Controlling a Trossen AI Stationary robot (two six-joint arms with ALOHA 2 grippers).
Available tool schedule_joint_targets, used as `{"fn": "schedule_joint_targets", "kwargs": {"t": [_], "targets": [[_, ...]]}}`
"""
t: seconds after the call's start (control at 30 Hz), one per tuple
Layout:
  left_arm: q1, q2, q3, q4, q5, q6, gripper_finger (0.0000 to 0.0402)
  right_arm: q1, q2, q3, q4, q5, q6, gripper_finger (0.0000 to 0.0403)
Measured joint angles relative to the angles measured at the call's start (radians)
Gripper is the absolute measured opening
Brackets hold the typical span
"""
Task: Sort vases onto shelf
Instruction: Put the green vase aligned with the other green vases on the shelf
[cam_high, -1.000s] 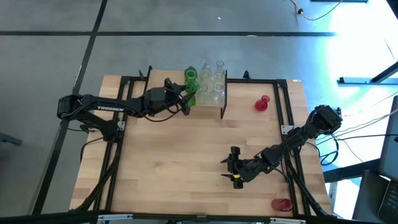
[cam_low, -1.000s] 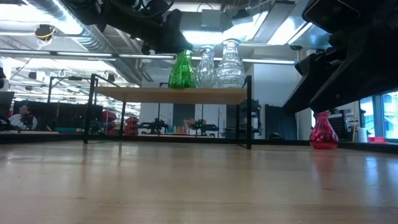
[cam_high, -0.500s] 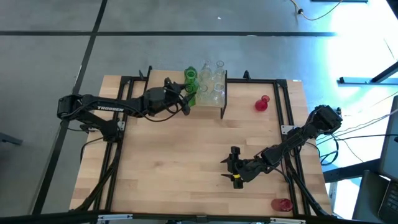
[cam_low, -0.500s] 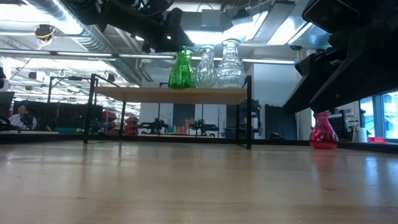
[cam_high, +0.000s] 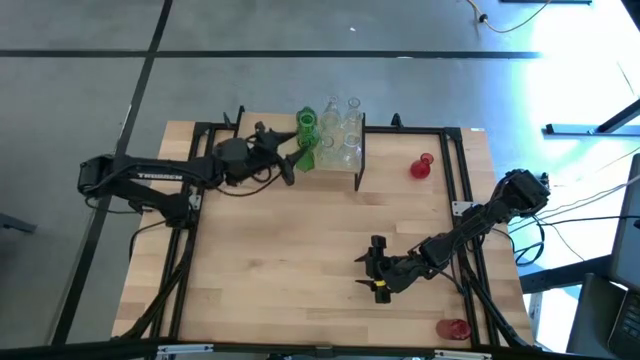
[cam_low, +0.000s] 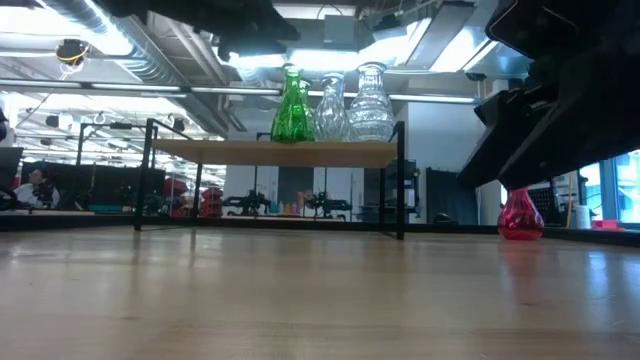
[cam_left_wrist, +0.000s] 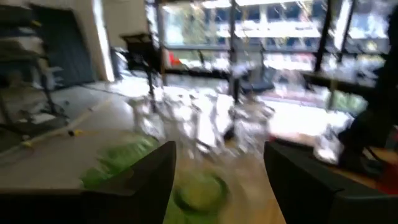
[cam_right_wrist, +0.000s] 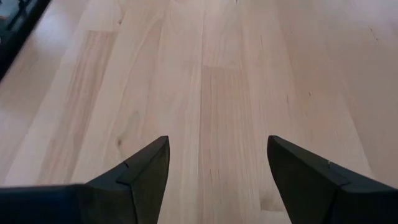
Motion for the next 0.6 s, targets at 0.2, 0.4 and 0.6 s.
{"fn": "schedule_joint_targets", "kwargs": {"t": [0.2,0.4,0.6], "targets": [[-0.073,-0.051,0.0,-0.334,-0.062,-0.064,0.0236,0.0,0.025,0.0,0.008,-0.009,0.005,0.0253],[-0.082,0.005,-0.001,-0.585,-0.144,-0.168,0.0236,0.0,0.048,0.0,0.024,-0.002,0.006,0.0253],[-0.07,0.093,-0.001,-0.517,-0.136,-0.152,0.0236,-0.016,0.048,0.0,0.032,0.005,0.001,0.0253]]}}
